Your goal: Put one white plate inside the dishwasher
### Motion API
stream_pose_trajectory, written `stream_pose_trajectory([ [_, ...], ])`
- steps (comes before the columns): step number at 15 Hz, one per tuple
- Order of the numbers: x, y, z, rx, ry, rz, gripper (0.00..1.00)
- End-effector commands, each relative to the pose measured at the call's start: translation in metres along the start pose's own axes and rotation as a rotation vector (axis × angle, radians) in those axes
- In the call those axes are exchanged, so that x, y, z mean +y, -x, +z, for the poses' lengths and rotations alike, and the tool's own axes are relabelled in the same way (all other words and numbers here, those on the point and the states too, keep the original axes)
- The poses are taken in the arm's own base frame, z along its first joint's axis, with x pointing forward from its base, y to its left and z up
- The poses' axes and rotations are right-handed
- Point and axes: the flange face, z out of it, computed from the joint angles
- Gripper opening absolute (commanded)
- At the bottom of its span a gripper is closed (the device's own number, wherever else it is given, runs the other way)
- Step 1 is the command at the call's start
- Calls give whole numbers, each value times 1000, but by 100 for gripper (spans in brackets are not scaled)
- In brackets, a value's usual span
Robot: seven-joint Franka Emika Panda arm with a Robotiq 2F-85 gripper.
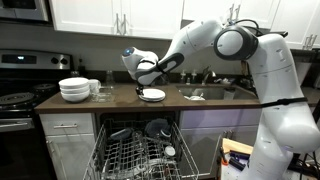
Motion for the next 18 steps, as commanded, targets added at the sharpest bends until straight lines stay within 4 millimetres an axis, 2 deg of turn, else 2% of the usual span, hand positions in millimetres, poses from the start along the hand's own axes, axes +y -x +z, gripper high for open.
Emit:
stream_pose_trajectory([
  [1,-5,-21,8,21,94,59,100],
  [8,-28,-48,17,5,159,104,100],
  [18,-33,-47,33,-149,215,154,100],
])
